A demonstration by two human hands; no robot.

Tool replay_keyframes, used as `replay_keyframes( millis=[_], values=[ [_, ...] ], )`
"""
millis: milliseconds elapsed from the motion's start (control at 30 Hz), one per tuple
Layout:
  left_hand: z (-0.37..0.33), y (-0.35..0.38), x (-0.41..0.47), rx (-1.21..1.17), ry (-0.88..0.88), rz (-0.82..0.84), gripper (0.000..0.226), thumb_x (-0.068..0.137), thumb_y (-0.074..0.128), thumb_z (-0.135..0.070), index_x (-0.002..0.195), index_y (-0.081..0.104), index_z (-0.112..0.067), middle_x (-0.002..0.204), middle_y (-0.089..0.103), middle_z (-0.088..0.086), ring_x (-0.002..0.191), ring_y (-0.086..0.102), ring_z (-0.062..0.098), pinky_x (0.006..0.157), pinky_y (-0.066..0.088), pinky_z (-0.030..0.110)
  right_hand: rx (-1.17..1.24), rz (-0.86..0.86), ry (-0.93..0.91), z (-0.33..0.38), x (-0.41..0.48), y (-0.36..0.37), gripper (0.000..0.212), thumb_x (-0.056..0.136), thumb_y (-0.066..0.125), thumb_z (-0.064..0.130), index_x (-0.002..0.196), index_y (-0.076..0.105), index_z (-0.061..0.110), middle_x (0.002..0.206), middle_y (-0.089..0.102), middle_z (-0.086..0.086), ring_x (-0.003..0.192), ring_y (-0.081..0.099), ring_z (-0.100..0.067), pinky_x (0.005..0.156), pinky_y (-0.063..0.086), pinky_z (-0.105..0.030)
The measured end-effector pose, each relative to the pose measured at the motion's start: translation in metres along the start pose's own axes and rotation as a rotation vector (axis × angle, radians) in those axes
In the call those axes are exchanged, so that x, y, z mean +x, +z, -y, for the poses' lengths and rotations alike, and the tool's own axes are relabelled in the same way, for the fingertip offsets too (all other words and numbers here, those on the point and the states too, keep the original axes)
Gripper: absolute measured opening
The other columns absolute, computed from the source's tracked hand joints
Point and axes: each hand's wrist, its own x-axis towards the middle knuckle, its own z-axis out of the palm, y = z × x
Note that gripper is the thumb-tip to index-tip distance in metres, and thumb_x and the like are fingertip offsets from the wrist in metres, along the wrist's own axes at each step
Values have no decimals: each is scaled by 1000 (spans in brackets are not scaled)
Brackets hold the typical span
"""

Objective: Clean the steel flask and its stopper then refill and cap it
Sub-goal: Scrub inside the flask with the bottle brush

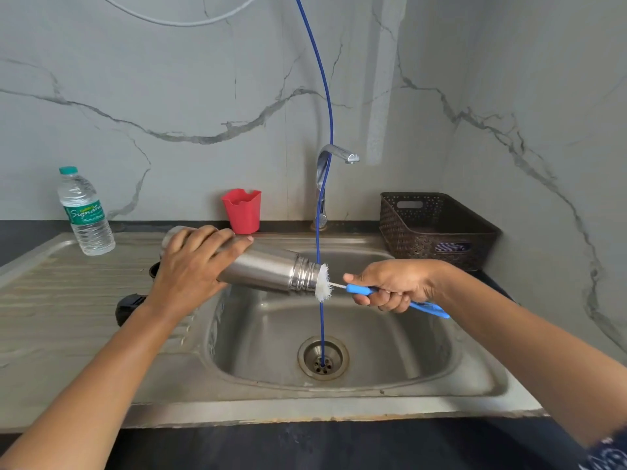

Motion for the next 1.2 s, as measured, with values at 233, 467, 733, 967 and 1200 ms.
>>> replay_keyframes(
  millis=[233,467,733,967,1200],
  values=[
    [11,-5,2,-146,-154,45,71,54,72,-40,122,60,-22,105,64,4,96,55,29,82,37,42,-1334,-942,-504,-10,-14,8,35,97,41,40,98,65,14,74,61,-1,61,59,-23,48,38,-28],
    [14,-5,-1,-145,-143,34,67,57,63,-40,121,61,-22,106,64,3,97,55,29,84,38,42,-1416,-1098,-728,-26,-10,6,45,101,25,39,97,62,14,68,63,1,49,58,-25,37,36,-26],
    [15,-8,-2,-41,-132,-19,65,61,77,-33,123,61,-20,108,64,5,101,55,32,87,39,45,-308,-251,-241,-12,-55,-37,37,88,50,51,101,73,24,56,33,-6,48,28,-18,47,28,-28],
    [7,-8,-2,-170,-131,138,89,36,91,-33,118,61,-21,101,65,3,92,55,28,80,38,40,-1292,-944,-522,-21,-17,-6,46,95,33,51,88,65,19,62,64,-1,54,61,-30,47,35,-29],
    [-5,-8,7,-272,-177,218,83,44,71,-51,122,59,-24,100,66,-1,89,58,26,76,46,39,-1507,-1389,-778,-5,18,23,28,96,45,28,105,67,12,73,55,1,62,51,-21,48,34,-32]
  ],
)
